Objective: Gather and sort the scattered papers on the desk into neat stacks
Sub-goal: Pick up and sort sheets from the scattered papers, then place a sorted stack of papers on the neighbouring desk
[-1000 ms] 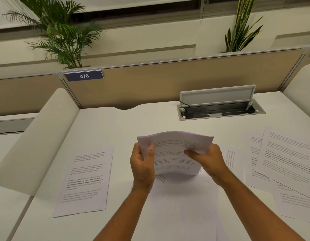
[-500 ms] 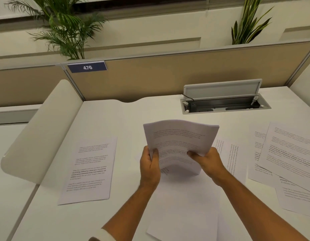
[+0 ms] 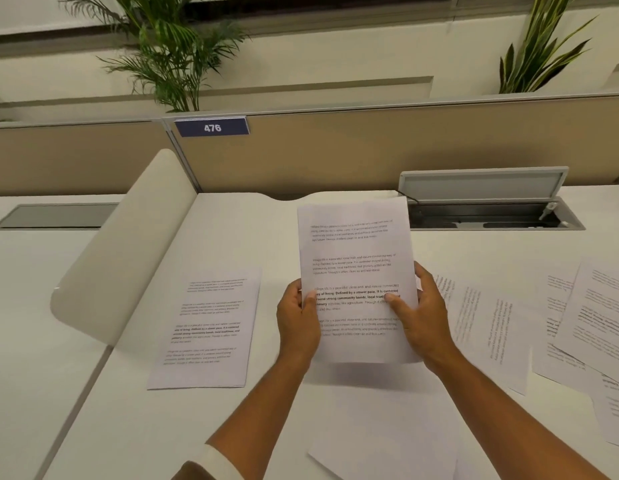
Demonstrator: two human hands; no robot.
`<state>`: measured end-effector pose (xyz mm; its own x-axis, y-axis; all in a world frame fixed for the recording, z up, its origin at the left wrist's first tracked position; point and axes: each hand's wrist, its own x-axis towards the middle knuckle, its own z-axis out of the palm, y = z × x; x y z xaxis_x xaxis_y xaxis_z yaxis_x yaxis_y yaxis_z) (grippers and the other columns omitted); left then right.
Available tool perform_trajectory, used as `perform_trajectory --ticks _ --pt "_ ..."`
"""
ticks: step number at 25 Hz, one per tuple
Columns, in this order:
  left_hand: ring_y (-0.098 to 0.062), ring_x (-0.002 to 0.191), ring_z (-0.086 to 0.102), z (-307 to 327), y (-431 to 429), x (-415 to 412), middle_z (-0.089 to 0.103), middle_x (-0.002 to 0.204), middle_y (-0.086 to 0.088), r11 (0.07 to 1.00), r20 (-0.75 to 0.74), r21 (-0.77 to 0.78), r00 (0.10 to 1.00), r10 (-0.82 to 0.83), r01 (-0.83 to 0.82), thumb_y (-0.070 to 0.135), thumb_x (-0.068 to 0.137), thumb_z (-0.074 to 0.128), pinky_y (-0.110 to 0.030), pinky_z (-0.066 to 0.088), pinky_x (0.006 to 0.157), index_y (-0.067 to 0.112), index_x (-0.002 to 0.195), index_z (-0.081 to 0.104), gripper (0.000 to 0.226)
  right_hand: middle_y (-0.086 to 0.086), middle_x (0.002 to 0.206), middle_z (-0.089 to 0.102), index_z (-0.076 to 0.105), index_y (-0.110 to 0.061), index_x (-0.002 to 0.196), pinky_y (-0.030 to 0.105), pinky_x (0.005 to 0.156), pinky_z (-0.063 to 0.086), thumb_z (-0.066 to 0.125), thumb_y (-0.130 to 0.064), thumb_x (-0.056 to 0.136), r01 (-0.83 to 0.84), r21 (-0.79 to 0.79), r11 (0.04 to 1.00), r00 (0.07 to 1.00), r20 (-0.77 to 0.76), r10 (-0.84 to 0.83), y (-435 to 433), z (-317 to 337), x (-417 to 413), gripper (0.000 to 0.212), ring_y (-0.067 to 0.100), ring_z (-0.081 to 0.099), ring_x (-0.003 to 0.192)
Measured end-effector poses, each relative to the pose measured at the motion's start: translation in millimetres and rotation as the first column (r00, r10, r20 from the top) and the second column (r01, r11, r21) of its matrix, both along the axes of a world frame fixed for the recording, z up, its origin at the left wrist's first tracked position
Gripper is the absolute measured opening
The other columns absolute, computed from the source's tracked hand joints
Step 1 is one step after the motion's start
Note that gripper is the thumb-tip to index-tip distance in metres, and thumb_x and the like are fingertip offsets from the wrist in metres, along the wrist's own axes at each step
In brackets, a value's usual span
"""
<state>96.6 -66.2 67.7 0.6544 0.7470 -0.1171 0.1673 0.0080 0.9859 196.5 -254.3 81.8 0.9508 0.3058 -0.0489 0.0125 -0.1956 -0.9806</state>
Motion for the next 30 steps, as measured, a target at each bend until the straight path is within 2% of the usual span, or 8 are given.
perform_trajectory --ticks 2,4,7,9,14,20,25,30 --pt "-0.015 0.105 0.077 -1 14 -7 0.077 0.123 0.002 0.999 -0.031 -0.015 0.998 0.05 -0.05 0.017 0.11 0.057 -0.024 0.065 0.086 0.027 0.145 0.06 0.036 -0.009 0.152 0.053 0.027 -0.049 0.157 0.045 0.091 0.063 0.073 -0.029 0.098 -0.027 -0.042 0.999 1.0 0.003 0.027 18 -6 -8 0.077 0.02 0.064 0.124" --pt "-0.016 0.112 0.074 -2 30 -18 0.075 0.13 -0.001 0.996 -0.05 -0.022 0.995 0.089 -0.09 0.013 0.109 0.059 -0.014 0.06 0.086 0.026 0.156 0.053 0.049 -0.004 0.166 0.037 0.019 -0.044 0.163 0.058 0.114 0.046 0.068 -0.026 0.101 -0.037 -0.103 0.994 0.999 -0.02 0.035 38 -15 -16 0.081 0.026 0.047 0.144" --pt "-0.018 0.128 0.068 -6 55 -38 0.068 0.145 0.002 0.995 -0.093 0.003 0.99 0.104 -0.105 0.008 0.109 0.059 -0.037 0.056 0.11 0.023 0.158 0.051 0.052 -0.002 0.172 0.026 0.019 -0.034 0.165 0.055 0.126 0.03 0.061 -0.023 0.105 -0.065 -0.169 0.983 0.997 -0.058 0.056 69 -26 -30 0.074 0.027 0.031 0.156" --pt "-0.019 0.132 0.066 -8 77 -53 0.066 0.147 0.005 0.993 -0.131 0.028 0.985 0.114 -0.111 0.008 0.109 0.057 -0.045 0.054 0.113 0.024 0.157 0.053 0.051 0.001 0.171 0.029 0.021 -0.031 0.165 0.051 0.126 0.029 0.06 -0.02 0.106 -0.093 -0.174 0.98 0.992 -0.102 0.076 93 -30 -41 0.072 0.027 0.03 0.156" --pt "-0.022 0.13 0.066 -15 144 -88 0.069 0.143 0.003 0.987 -0.223 0.073 0.962 0.155 -0.142 0.004 0.109 0.054 -0.047 0.054 0.113 0.022 0.152 0.06 0.046 0.004 0.158 0.049 0.028 -0.031 0.163 0.051 0.118 0.043 0.063 -0.014 0.103 -0.189 -0.165 0.968 0.959 -0.244 0.145 158 -36 -67 0.071 0.027 0.046 0.146" --pt "-0.019 0.106 0.075 -25 213 -119 0.078 0.118 0.005 0.979 -0.31 0.105 0.93 0.197 -0.172 0.002 0.108 0.048 -0.04 0.064 0.096 0.024 0.136 0.072 0.043 0.005 0.15 0.056 0.029 -0.031 0.162 0.037 0.106 0.048 0.063 -0.014 0.103 -0.294 -0.173 0.94 0.921 -0.314 0.23 227 -40 -91 0.07 0.021 0.055 0.128" --pt "-0.023 0.103 0.074 -40 245 -137 0.077 0.119 -0.002 0.974 -0.404 0.149 0.889 0.216 -0.169 0.001 0.107 0.047 -0.039 0.064 0.092 0.019 0.133 0.072 0.04 0.003 0.158 0.051 0.024 -0.025 0.165 0.051 0.117 0.045 0.061 -0.013 0.103 -0.381 -0.269 0.885 0.899 -0.334 0.285 265 -51 -107 0.073 0.027 0.052 0.142" --pt "-0.028 0.103 0.075 -52 256 -143 0.078 0.114 -0.004 0.975 -0.45 0.157 0.867 0.214 -0.159 -0.001 0.104 0.047 -0.043 0.065 0.092 0.016 0.126 0.074 0.039 0.002 0.138 0.067 0.042 -0.026 0.15 0.049 0.104 0.056 0.059 -0.015 0.1 -0.417 -0.415 0.809 0.904 -0.279 0.323 274 -60 -116 0.054 0.027 0.066 0.121"
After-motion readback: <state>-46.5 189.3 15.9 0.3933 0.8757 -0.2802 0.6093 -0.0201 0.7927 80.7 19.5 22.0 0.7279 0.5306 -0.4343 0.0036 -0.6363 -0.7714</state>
